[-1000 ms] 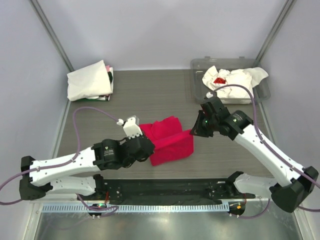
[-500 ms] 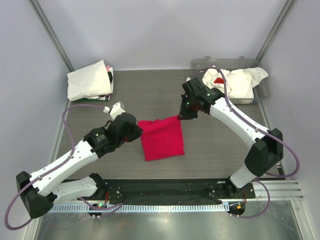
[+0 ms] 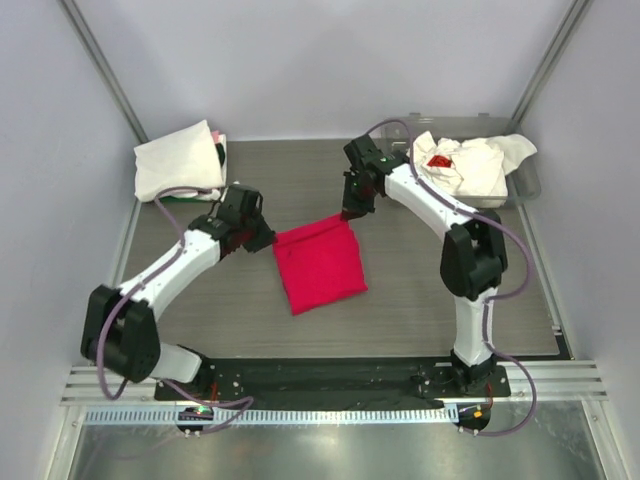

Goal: Fold and stack the t-shirts
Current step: Fold the tshirt

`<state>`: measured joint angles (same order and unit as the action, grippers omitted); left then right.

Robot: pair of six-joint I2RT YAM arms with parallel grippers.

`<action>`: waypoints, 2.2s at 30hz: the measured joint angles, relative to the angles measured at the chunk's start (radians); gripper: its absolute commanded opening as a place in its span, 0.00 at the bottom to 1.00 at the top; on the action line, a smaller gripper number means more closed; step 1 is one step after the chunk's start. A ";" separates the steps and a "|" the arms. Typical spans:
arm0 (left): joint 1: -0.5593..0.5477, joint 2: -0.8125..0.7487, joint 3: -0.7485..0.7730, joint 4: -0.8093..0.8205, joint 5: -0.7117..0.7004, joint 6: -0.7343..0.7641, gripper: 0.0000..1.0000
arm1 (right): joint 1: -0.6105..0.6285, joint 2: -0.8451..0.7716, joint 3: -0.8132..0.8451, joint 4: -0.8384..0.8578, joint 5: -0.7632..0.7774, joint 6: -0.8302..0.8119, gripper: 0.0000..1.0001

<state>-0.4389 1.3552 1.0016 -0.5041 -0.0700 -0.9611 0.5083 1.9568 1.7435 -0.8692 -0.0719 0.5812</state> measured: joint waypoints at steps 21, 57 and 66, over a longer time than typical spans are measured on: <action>0.183 0.240 0.307 -0.129 0.080 0.188 0.58 | -0.072 -0.084 -0.179 0.160 -0.099 -0.053 0.58; -0.061 -0.104 -0.124 -0.029 0.138 0.043 0.44 | 0.152 -0.319 -0.603 0.490 -0.285 0.115 0.23; -0.117 0.099 -0.234 0.153 0.179 -0.005 0.36 | 0.091 -0.194 -0.828 0.658 -0.380 0.095 0.17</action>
<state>-0.5556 1.4540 0.7677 -0.3508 0.1093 -0.9657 0.5995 1.7626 0.9157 -0.2115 -0.4515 0.6762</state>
